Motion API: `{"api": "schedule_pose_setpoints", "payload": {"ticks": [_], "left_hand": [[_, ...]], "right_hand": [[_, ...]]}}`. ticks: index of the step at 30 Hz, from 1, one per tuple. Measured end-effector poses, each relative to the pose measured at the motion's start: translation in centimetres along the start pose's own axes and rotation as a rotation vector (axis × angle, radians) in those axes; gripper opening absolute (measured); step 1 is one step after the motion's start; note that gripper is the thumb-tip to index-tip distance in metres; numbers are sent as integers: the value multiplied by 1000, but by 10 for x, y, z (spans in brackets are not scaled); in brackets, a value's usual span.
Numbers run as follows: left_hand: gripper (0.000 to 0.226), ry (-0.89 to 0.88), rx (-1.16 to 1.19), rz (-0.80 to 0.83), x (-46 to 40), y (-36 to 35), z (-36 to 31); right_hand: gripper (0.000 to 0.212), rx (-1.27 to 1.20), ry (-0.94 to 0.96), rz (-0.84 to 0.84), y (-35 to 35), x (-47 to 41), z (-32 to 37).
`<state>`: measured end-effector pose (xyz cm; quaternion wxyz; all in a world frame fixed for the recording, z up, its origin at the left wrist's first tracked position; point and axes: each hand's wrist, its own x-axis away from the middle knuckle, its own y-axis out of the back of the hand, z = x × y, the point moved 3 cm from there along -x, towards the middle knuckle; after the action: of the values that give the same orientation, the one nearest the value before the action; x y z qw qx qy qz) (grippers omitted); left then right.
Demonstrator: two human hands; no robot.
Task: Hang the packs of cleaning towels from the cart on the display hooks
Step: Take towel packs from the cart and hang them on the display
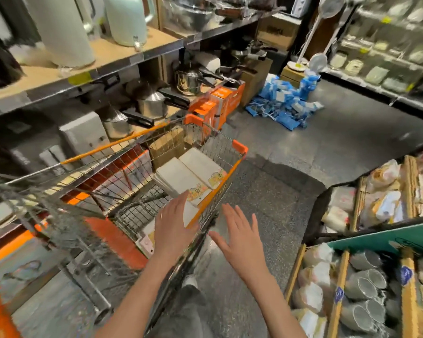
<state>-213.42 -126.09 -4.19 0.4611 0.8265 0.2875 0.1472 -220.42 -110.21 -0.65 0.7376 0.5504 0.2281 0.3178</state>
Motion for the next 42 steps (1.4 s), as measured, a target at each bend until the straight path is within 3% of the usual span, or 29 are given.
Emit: {"api": "schedule_pose_setpoints", "payload": {"ticks": [8, 17, 25, 33, 42], "left_hand": [[80, 153, 83, -110, -118, -4, 8], [79, 170, 134, -68, -184, -37, 9], [78, 253, 180, 25, -223, -111, 11], [82, 399, 172, 101, -263, -188, 37], [87, 369, 106, 287, -280, -281, 85]], "right_hand": [[72, -30, 104, 123, -7, -133, -27], [71, -26, 155, 194, -23, -223, -61], [71, -5, 178, 279, -59, -290, -117], [69, -41, 335, 353, -78, -364, -150], [73, 29, 422, 392, -107, -412, -169]]}}
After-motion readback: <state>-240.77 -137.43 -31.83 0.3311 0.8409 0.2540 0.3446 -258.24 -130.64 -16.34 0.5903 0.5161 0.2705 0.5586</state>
